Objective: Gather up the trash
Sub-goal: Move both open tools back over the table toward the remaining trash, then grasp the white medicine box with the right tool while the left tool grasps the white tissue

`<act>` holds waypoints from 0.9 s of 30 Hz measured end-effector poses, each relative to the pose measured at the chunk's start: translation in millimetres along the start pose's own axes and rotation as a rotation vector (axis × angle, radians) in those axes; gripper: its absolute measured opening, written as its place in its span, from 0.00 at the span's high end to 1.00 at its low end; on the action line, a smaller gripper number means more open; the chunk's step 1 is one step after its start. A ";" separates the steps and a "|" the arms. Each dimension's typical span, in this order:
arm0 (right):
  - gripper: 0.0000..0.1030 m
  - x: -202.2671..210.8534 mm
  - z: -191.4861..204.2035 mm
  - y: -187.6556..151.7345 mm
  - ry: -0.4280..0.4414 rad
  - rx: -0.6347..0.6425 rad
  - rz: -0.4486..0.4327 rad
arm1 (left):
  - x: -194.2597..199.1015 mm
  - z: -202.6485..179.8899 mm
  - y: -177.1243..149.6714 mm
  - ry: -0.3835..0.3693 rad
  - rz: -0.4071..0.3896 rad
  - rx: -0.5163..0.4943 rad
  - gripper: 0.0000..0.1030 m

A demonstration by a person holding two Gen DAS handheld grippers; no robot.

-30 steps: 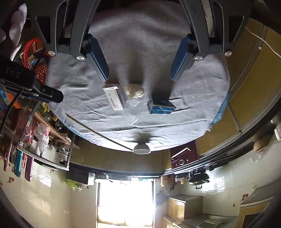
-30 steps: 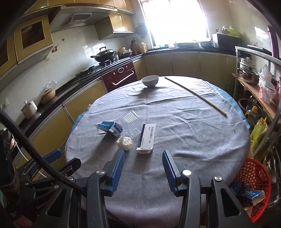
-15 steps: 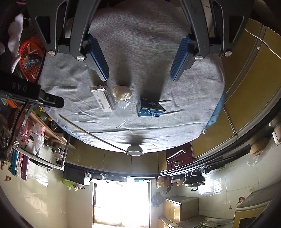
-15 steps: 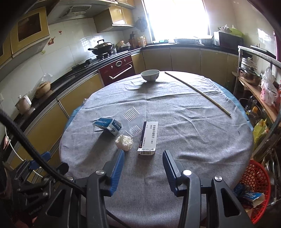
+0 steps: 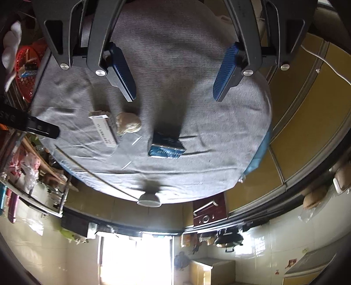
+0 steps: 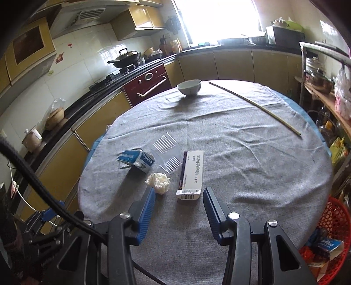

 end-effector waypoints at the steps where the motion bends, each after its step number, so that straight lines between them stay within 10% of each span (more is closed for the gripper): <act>1: 0.52 -2.8 -3.4 -1.6 0.004 -0.007 0.008 | -3.4 1.6 0.1 0.008 0.010 0.003 0.29; 27: 0.51 -154.4 -12.1 29.9 0.010 0.000 0.202 | -80.5 5.2 35.7 0.092 0.160 0.074 0.29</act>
Point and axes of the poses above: each gripper's, at about its wrist camera, not at the fingertips, and x roughly against the way its jaws point, z to its left, y to its top, the point moved 3 cm from there along -x, roughly the way its jaws point, and after that the axes turned 6 degrees about -y, right-handed, at the moved point
